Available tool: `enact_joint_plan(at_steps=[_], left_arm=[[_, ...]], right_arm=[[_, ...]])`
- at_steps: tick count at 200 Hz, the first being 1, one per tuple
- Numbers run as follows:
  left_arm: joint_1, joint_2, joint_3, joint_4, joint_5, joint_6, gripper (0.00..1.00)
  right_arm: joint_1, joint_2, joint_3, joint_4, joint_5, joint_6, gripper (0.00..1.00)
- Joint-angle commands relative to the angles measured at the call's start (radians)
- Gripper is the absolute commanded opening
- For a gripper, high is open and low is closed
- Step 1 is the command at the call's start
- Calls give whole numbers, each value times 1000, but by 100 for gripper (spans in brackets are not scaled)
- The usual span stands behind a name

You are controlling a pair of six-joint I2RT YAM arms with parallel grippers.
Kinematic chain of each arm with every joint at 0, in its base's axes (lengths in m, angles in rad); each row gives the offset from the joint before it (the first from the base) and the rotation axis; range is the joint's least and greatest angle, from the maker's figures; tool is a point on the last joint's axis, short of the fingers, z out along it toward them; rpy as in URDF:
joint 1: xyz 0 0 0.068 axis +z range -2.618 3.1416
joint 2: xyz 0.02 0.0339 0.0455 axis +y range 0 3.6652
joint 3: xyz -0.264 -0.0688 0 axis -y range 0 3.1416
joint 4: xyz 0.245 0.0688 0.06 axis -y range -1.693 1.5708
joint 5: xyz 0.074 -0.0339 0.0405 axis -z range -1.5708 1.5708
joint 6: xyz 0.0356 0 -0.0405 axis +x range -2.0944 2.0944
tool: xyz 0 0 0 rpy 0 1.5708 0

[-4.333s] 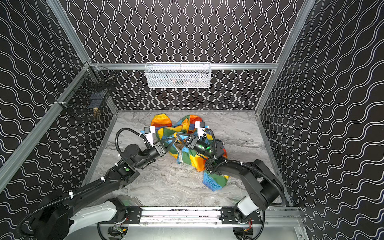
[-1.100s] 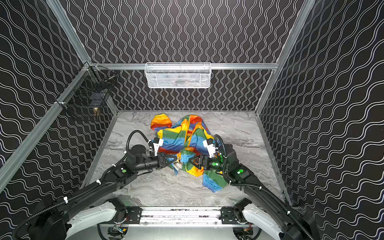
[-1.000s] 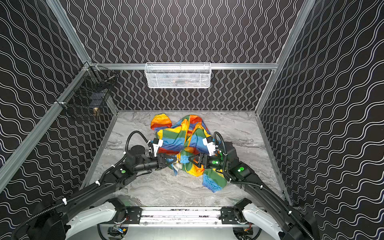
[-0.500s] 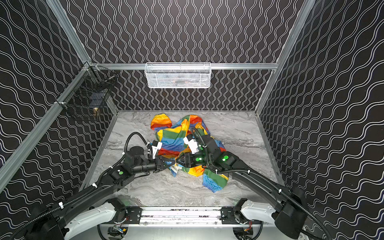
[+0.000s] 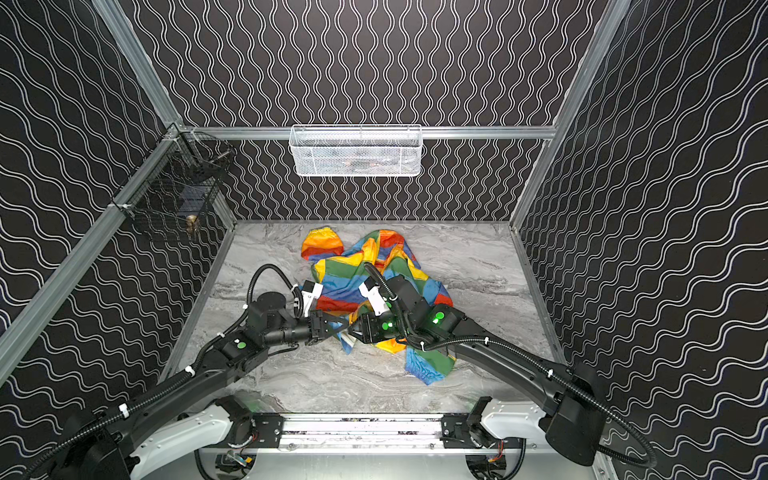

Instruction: Zip up the jacket

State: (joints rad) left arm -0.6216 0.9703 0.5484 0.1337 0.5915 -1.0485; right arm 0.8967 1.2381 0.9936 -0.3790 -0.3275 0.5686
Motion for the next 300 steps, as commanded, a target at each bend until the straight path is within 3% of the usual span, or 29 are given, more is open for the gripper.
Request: enact_joint_plan(at_steps=[1, 153, 241, 300], left_arm=[[2, -1, -4, 56, 29, -25, 0], [2, 25, -40, 204, 81, -120, 0], [3, 22, -41, 193, 87, -117, 0], [3, 27, -41, 191, 88, -113, 0]], right_arm=[[3, -3, -32, 45, -14, 35, 43], [2, 14, -87, 190, -62, 81, 40], [2, -1, -89, 166, -29, 75, 27], [-1, -22, -92, 130, 0, 62, 25]])
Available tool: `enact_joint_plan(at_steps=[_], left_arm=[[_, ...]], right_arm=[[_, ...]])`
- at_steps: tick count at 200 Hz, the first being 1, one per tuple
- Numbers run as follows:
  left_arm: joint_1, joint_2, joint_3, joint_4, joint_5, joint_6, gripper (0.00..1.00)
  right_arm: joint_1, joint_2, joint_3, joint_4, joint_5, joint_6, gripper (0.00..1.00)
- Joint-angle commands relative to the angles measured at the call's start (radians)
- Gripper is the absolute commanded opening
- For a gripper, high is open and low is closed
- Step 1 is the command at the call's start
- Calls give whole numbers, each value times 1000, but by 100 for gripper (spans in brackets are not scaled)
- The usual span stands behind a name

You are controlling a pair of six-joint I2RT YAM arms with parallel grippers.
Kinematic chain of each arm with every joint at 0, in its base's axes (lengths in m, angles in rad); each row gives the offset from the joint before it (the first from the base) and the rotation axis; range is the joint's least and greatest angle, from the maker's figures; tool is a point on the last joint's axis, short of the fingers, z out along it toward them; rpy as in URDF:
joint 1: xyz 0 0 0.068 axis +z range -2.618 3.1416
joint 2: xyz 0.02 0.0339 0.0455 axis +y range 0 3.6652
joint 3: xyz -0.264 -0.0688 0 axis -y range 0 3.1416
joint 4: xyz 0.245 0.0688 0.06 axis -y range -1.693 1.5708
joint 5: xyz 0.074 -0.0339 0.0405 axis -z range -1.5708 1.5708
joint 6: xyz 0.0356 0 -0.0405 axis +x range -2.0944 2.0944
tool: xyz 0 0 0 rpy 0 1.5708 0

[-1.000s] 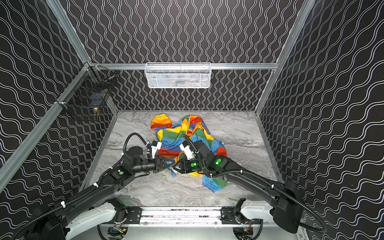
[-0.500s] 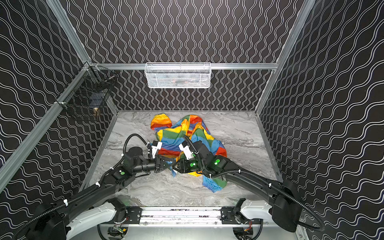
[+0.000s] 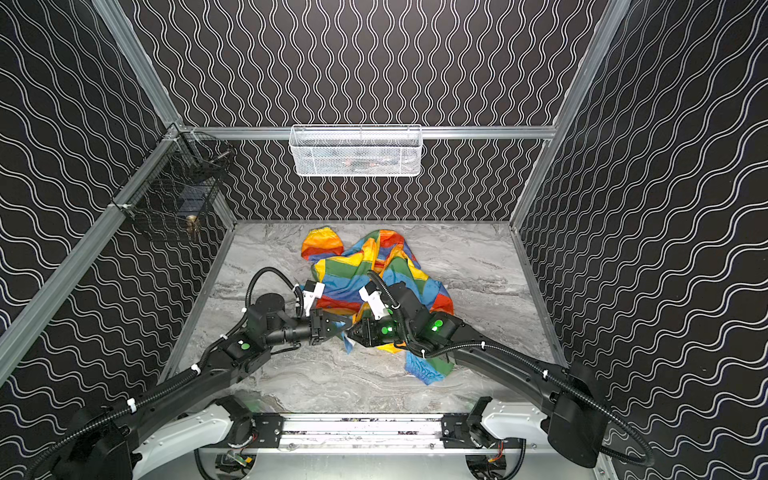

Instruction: Zip up the jacket

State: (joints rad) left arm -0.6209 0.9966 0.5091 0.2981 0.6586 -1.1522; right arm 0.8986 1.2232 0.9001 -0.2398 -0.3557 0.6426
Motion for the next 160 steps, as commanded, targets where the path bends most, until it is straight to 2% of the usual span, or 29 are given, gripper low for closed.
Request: enact_joint_plan(at_steps=[1, 67, 130, 160], left_arm=[[2, 0, -1, 27, 21, -9, 0], [2, -1, -3, 16, 24, -4, 0], [2, 2, -5, 15, 26, -1, 0], [1, 2, -7, 18, 27, -1, 0]], right_arm=[[-3, -6, 2, -10, 29, -11, 25], [-6, -14, 8, -36, 46, -22, 26], [-11, -21, 4, -44, 52, -25, 17], [-13, -28, 2, -50, 56, -25, 16]])
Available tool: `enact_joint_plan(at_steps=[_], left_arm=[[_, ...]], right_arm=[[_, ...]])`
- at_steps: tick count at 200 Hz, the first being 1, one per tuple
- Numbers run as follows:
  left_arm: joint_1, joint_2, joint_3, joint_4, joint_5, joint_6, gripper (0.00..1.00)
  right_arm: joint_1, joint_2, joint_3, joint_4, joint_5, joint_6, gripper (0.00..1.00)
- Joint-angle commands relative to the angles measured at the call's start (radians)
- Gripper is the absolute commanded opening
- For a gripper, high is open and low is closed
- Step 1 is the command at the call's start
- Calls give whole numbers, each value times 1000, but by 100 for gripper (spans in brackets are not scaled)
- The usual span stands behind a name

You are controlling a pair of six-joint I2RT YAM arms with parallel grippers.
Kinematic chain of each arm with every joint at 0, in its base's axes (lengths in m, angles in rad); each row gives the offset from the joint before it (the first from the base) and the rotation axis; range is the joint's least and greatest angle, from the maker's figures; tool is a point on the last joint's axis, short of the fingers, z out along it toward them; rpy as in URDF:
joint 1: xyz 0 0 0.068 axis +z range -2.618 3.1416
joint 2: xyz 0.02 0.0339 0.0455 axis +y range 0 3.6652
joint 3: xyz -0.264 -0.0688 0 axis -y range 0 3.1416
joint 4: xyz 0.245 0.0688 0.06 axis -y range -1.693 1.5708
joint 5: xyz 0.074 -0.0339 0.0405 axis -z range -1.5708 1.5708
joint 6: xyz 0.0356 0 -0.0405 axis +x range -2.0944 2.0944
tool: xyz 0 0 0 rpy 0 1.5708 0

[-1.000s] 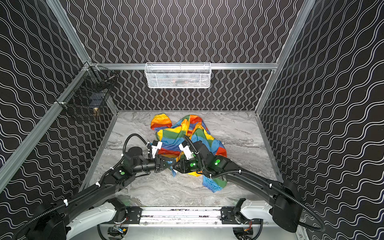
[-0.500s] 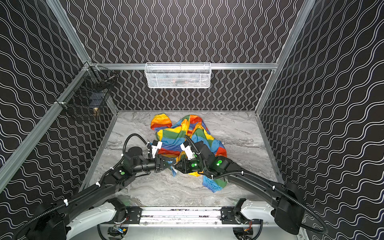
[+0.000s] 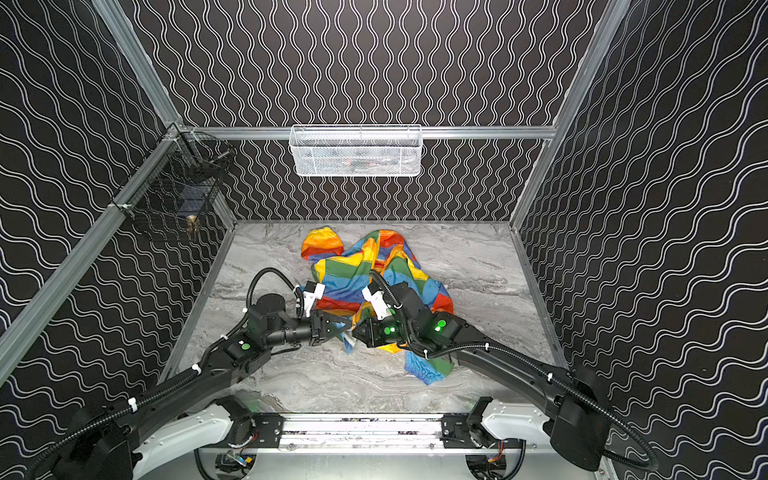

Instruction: Zip up the jacket

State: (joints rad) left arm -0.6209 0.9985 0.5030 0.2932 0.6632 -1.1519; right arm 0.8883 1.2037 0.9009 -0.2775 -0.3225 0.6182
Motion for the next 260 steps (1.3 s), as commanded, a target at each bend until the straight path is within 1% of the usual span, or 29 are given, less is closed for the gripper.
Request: enact_joint_plan(at_steps=[1, 53, 84, 170, 183, 195, 201, 213, 219, 227, 245, 260], left_arm=[[1, 1, -1, 23, 22, -2, 0], [1, 1, -4, 23, 22, -2, 0], [2, 2, -1, 22, 22, -2, 0], [3, 0, -1, 20, 27, -2, 0], [2, 1, -1, 19, 27, -2, 0], [1, 1, 0, 21, 26, -1, 0], [1, 3, 0, 21, 27, -1, 0], [2, 3, -1, 25, 30, -2, 0], [2, 3, -1, 26, 30, 0, 0], [2, 3, -4, 31, 29, 0, 0], [1, 3, -17, 59, 29, -5, 0], [2, 7, -32, 103, 30, -13, 0]], right_arm=[[-3, -9, 1, -13, 22, 0, 16], [-6, -13, 3, -26, 28, -7, 14], [-6, -13, -3, -13, 11, -5, 19], [-6, -12, -8, -8, 20, -4, 17], [-7, -13, -16, 0, 14, -2, 19], [-8, -16, -26, 13, 4, 3, 23], [-9, -19, -34, 24, -3, 11, 26], [-19, -31, -58, 60, -27, 38, 34], [-27, -40, -75, 84, -41, 60, 39], [-36, -58, -102, 129, -64, 96, 43], [-46, -106, -162, 240, -92, 188, 47], [-47, -142, -205, 320, -93, 272, 47]])
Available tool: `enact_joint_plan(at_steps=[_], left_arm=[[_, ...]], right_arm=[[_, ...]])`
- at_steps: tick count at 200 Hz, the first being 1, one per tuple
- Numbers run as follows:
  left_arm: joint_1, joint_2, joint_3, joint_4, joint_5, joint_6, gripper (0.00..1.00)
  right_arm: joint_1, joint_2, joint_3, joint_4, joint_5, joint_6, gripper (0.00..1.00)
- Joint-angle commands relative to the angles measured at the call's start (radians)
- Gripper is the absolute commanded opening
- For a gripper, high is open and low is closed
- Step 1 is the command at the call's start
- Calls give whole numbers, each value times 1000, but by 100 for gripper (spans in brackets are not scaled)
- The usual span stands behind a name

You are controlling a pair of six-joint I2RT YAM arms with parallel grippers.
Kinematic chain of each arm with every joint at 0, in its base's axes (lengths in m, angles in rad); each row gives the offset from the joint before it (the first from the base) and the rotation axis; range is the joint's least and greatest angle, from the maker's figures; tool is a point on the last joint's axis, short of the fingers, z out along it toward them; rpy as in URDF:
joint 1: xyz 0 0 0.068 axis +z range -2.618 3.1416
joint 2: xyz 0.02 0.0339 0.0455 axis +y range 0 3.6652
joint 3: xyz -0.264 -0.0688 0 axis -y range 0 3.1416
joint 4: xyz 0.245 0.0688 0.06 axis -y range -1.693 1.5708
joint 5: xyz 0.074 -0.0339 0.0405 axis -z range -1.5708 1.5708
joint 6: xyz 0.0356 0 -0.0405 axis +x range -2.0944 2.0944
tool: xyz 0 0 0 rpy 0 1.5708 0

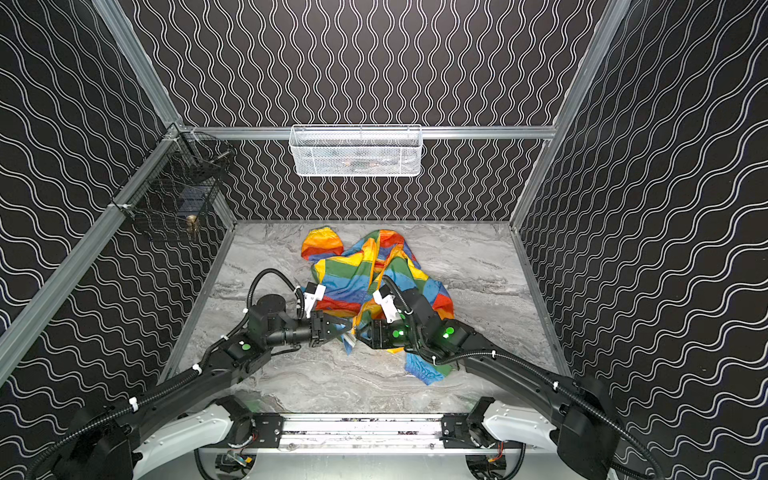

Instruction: Zip up the jacket

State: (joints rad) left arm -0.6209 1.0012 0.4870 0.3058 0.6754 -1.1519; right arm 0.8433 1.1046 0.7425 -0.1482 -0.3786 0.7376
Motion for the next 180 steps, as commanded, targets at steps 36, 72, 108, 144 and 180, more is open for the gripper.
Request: enact_joint_plan(at_steps=[36, 72, 108, 144, 180], left_arm=[[1, 26, -32, 184, 19, -21, 0], [2, 43, -46, 281, 16, -35, 0], [3, 51, -60, 345, 14, -57, 0], [2, 34, -66, 347, 6, -54, 0], [1, 32, -75, 372, 6, -64, 0]], right_arm=[[-4, -101, -152, 379, -15, 385, 50], [-4, -122, -211, 483, 7, 515, 53], [-3, -141, -224, 512, 46, 553, 55], [-4, -124, -239, 581, 48, 595, 55], [-4, -98, -238, 624, 38, 612, 54]])
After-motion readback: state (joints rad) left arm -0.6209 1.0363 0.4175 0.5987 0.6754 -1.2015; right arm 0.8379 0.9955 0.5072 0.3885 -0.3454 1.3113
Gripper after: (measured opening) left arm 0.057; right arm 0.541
